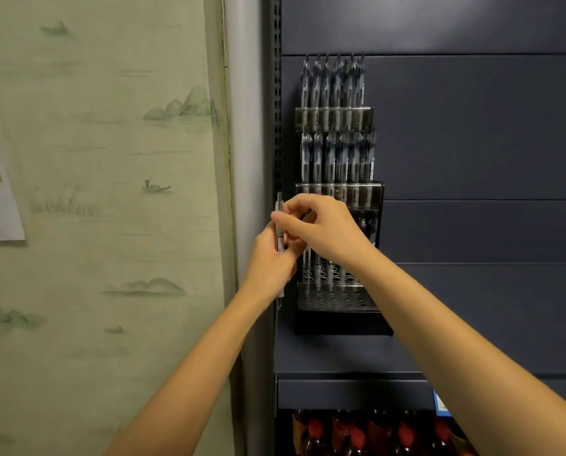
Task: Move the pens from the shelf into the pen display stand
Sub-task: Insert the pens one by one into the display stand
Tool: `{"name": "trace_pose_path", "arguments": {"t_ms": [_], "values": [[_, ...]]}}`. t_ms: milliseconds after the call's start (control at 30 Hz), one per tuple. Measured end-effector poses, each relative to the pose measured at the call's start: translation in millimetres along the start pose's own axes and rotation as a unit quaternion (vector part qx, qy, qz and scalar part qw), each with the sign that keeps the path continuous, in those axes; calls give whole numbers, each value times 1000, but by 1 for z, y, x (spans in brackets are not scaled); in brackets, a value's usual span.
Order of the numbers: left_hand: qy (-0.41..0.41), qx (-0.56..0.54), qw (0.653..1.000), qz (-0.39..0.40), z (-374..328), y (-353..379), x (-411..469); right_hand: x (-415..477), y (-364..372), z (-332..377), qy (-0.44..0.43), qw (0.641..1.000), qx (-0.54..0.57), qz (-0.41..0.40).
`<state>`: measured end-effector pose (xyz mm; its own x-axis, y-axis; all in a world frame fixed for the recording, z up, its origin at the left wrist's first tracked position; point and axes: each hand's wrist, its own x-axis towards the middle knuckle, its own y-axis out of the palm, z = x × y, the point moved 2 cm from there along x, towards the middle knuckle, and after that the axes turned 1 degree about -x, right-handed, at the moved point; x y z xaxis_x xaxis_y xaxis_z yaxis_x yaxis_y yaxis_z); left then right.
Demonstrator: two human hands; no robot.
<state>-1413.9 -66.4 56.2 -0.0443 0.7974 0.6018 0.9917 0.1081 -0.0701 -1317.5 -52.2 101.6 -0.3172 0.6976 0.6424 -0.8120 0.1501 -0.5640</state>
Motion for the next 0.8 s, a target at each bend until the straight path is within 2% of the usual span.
{"name": "trace_pose_path", "arguments": {"t_ms": [200,400,467,600,733,800], "values": [[30,86,996,11,5,-8,5,5,-19,2,11,1000,-1,-29],[59,284,957,7,4,-26,7,12,-44,-4,19,994,-4,-106],[72,362,929,17,2,-30,6,13,-49,-7,20,993,-19,-117],[105,525,843,40,2,-36,6,11,-48,-17,26,991,-58,-116],[118,612,779,67,8,-36,8,7,-42,-28,36,989,-89,-112],[119,635,759,81,11,-37,9,6,-40,-33,39,988,-100,-109]]}}
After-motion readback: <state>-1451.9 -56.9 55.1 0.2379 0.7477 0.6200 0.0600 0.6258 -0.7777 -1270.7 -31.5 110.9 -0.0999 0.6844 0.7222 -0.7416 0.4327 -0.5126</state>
